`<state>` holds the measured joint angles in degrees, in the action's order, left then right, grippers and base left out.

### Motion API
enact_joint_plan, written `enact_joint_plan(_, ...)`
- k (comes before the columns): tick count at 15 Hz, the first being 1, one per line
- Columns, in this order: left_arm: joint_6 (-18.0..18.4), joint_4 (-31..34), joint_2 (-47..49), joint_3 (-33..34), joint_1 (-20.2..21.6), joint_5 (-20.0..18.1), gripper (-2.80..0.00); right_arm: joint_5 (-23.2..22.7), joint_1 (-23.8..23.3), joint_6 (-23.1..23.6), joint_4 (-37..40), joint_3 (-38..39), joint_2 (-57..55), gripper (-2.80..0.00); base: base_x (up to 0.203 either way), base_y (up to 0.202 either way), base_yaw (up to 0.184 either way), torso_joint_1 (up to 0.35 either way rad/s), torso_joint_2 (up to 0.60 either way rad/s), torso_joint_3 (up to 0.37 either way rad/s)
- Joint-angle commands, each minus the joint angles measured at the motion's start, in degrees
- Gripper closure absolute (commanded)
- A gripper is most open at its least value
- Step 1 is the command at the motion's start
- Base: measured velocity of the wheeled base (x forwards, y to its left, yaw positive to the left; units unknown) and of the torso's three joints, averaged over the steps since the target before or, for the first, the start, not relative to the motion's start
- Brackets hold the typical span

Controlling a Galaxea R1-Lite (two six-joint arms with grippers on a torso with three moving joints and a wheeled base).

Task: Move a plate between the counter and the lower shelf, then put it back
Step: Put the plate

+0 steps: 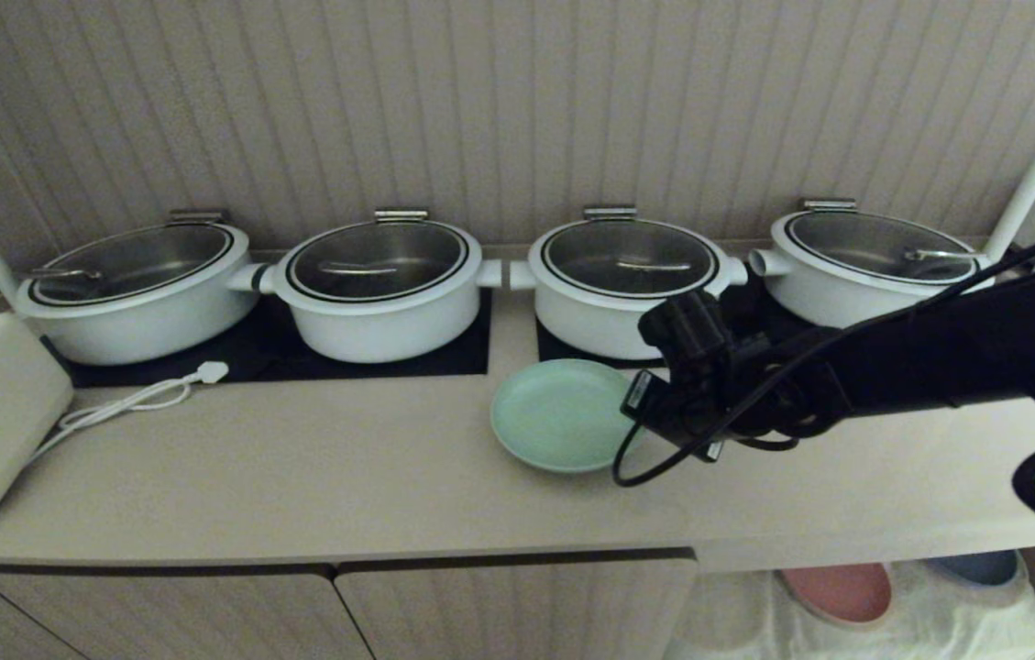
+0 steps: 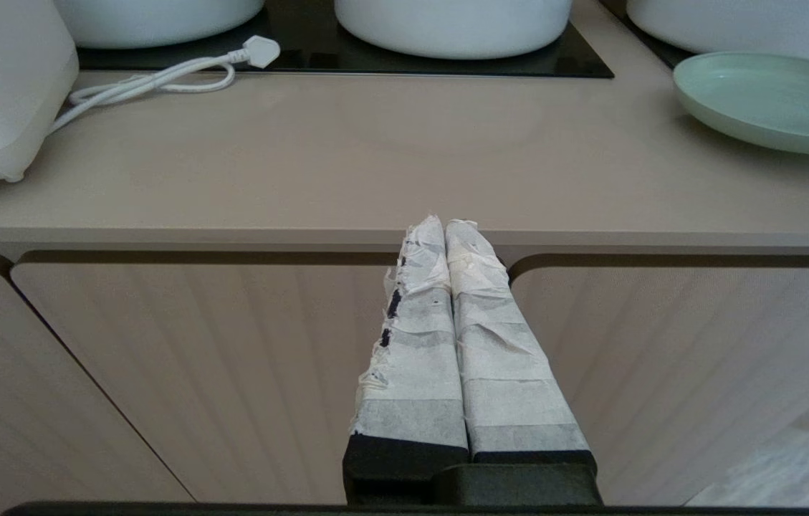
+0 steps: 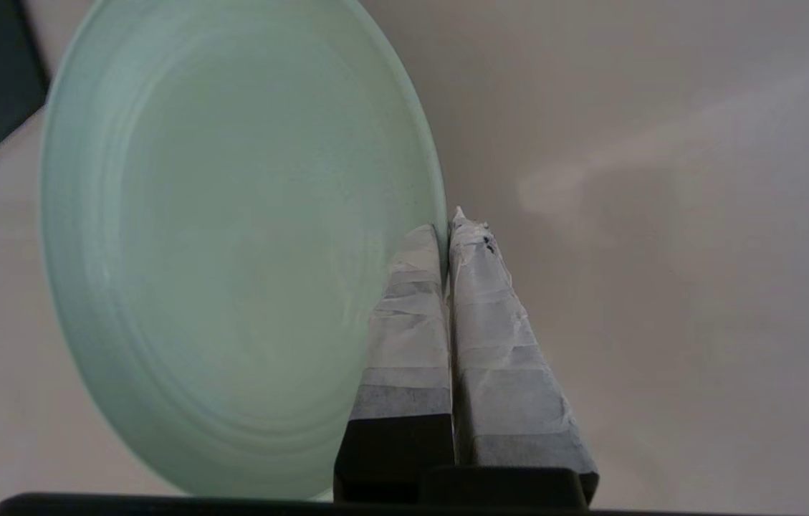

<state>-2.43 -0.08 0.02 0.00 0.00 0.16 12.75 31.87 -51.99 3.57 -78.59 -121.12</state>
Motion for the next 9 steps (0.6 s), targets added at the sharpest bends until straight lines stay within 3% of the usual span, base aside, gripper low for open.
enact_joint_plan(1,0.0,0.0,0.0,0.0,0.0,0.0,0.0,0.0,0.0,-0.4,-0.1,-0.3,-1.5,0.0,0.0,0.0,0.0,0.0,0.0,0.0)
enact_joint_plan(9,0.0,0.0,0.0,0.0,0.0,0.0,0.0,0.0,0.1,-0.4,0.0,-3.3,-3.8,0.0,0.0,0.0,0.0,0.0,0.0,0.0)
